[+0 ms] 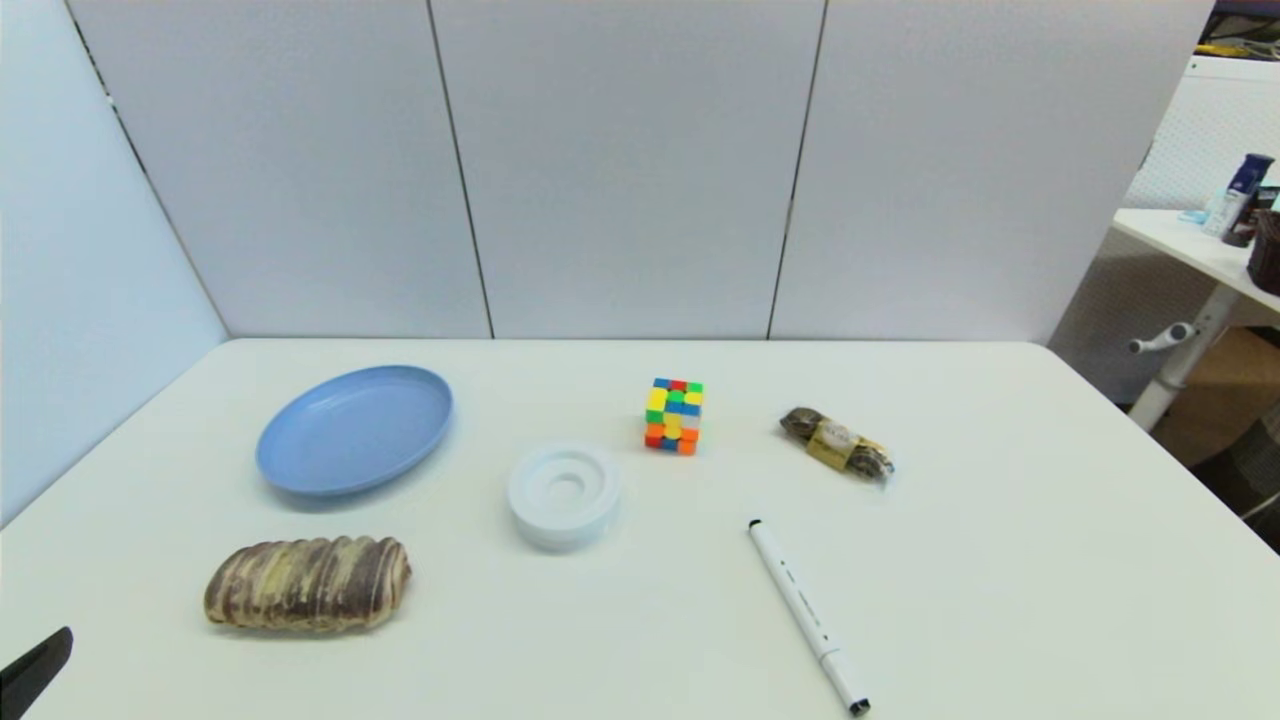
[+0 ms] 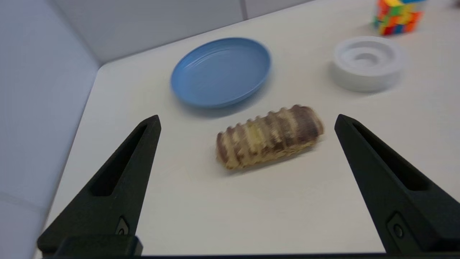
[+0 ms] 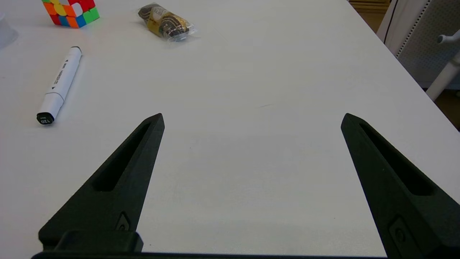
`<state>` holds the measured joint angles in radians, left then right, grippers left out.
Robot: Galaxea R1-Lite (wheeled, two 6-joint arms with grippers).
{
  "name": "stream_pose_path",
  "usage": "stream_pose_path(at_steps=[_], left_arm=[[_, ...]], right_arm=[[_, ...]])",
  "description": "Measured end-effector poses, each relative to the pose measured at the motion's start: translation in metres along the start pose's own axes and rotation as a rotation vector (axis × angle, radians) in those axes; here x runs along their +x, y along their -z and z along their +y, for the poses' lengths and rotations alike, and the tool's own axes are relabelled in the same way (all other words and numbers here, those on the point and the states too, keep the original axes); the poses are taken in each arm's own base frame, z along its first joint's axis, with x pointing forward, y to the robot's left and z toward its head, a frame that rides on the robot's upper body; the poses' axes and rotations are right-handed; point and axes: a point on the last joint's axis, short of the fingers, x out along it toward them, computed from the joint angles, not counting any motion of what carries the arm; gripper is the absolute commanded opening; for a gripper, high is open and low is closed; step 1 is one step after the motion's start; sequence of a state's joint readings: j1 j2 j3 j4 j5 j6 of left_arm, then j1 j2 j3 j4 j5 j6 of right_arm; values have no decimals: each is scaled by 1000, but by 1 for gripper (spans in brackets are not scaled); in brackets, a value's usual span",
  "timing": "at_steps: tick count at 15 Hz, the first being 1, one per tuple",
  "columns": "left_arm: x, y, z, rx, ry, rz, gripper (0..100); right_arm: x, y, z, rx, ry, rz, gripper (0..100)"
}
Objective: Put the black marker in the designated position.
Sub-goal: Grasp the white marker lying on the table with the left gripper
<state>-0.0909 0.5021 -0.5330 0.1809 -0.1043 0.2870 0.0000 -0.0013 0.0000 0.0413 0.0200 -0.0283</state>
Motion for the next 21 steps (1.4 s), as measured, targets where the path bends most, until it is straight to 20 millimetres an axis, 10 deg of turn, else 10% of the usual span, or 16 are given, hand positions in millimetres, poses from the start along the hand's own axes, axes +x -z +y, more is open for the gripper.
stream_pose_path(at_steps=[9,21], left_arm=[[99,-67,-22,275,686,83,100],[202,-102,-191,427,1160,23,100]], right_arm=[[0,0,0,0,-1,0,100],[0,0,0,0,-1,0,100]])
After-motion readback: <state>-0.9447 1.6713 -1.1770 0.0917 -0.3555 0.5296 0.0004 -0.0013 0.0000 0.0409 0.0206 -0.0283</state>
